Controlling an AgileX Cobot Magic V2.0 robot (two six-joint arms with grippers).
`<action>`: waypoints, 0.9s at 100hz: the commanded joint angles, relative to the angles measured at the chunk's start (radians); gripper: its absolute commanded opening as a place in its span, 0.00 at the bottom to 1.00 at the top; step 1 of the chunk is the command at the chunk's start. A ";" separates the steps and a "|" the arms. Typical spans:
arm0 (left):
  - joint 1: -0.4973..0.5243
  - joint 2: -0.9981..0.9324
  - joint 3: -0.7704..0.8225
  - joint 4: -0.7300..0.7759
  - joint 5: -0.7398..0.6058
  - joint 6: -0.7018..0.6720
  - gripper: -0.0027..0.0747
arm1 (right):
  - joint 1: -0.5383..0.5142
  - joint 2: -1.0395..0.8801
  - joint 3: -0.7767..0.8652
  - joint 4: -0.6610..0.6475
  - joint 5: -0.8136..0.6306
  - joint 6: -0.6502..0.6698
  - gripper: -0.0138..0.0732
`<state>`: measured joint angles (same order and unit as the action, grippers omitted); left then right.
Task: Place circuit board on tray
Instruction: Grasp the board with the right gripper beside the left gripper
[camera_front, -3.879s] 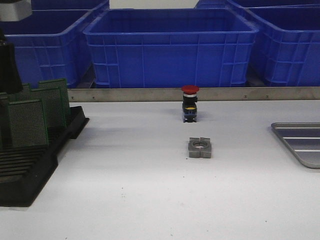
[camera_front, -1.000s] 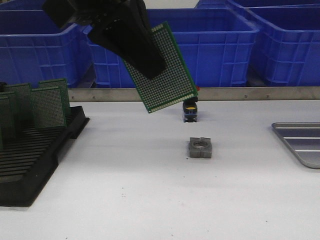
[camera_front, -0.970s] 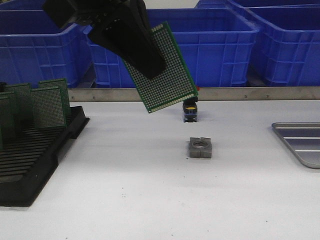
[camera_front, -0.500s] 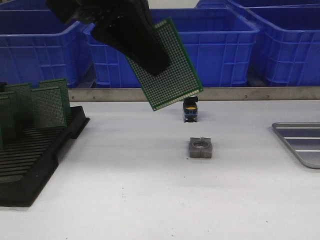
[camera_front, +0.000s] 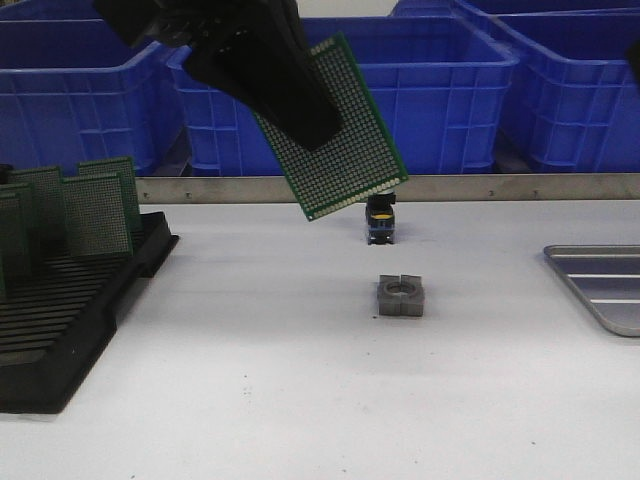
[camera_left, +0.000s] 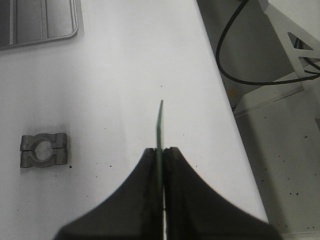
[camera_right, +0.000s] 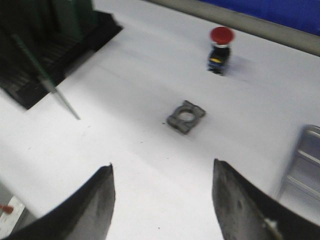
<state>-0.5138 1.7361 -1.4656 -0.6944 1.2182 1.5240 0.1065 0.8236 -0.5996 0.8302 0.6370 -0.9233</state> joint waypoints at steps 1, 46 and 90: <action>-0.008 -0.051 -0.028 -0.068 0.056 -0.011 0.01 | 0.035 0.084 -0.056 0.155 -0.008 -0.209 0.68; -0.008 -0.051 -0.028 -0.068 0.056 -0.011 0.01 | 0.213 0.468 -0.261 0.232 0.086 -0.393 0.68; -0.008 -0.051 -0.028 -0.068 0.056 -0.011 0.01 | 0.285 0.553 -0.307 0.236 0.085 -0.401 0.38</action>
<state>-0.5138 1.7361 -1.4656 -0.6965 1.2182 1.5240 0.3878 1.4004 -0.8744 1.0150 0.7154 -1.3110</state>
